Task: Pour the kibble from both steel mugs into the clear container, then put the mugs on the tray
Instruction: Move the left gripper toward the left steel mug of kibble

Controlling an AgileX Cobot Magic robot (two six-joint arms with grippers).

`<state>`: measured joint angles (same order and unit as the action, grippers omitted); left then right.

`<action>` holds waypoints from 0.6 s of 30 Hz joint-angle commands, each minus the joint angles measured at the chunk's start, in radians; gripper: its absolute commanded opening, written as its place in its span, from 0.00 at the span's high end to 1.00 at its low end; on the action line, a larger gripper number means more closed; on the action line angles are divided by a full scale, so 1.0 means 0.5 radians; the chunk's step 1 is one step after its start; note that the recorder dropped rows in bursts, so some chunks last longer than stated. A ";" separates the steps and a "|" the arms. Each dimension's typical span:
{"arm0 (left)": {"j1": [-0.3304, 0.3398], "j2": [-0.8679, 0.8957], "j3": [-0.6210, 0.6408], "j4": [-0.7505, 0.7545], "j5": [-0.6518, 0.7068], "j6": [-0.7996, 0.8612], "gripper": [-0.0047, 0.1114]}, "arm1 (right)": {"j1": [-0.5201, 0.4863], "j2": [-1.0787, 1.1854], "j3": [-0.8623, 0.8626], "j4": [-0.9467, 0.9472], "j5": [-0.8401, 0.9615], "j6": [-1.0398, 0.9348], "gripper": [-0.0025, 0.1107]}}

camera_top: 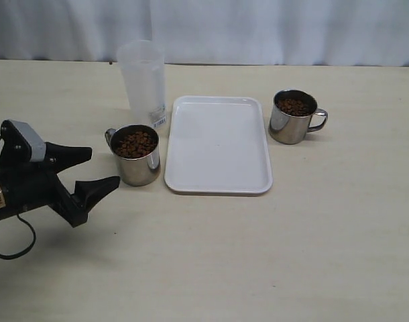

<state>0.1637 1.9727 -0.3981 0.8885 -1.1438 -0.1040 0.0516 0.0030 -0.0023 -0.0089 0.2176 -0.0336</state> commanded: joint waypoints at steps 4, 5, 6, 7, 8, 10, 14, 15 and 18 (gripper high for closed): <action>-0.005 0.132 -0.112 0.087 -0.023 0.002 0.41 | -0.011 -0.006 0.005 -0.012 -0.013 -0.009 0.94; -0.005 0.143 -0.127 0.082 -0.019 0.012 0.41 | -0.011 -0.006 0.005 -0.012 -0.013 -0.009 0.94; -0.005 0.158 -0.140 0.082 -0.014 0.027 0.41 | -0.011 -0.006 0.005 -0.012 -0.013 -0.009 0.94; -0.005 0.168 -0.152 0.082 -0.014 0.047 0.41 | -0.011 -0.006 0.005 -0.012 -0.013 -0.009 0.94; -0.005 0.178 -0.163 0.082 -0.018 0.056 0.41 | -0.011 -0.006 0.005 -0.012 -0.013 -0.009 0.94; -0.005 0.194 -0.184 0.082 -0.009 0.057 0.41 | -0.011 -0.006 0.005 -0.012 -0.013 -0.009 0.94; -0.005 0.227 -0.218 0.082 -0.017 0.057 0.41 | -0.011 -0.006 0.005 -0.012 -0.013 -0.009 0.94; -0.005 0.232 -0.228 0.082 -0.027 0.057 0.41 | -0.011 -0.006 0.005 -0.012 -0.013 -0.009 0.94; -0.005 0.253 -0.232 0.072 -0.046 0.057 0.35 | -0.011 -0.006 0.005 -0.012 -0.013 -0.009 0.94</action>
<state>0.1637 2.0885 -0.5092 0.9296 -1.1455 -0.0805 0.0516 0.0030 -0.0023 -0.0089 0.2176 -0.0336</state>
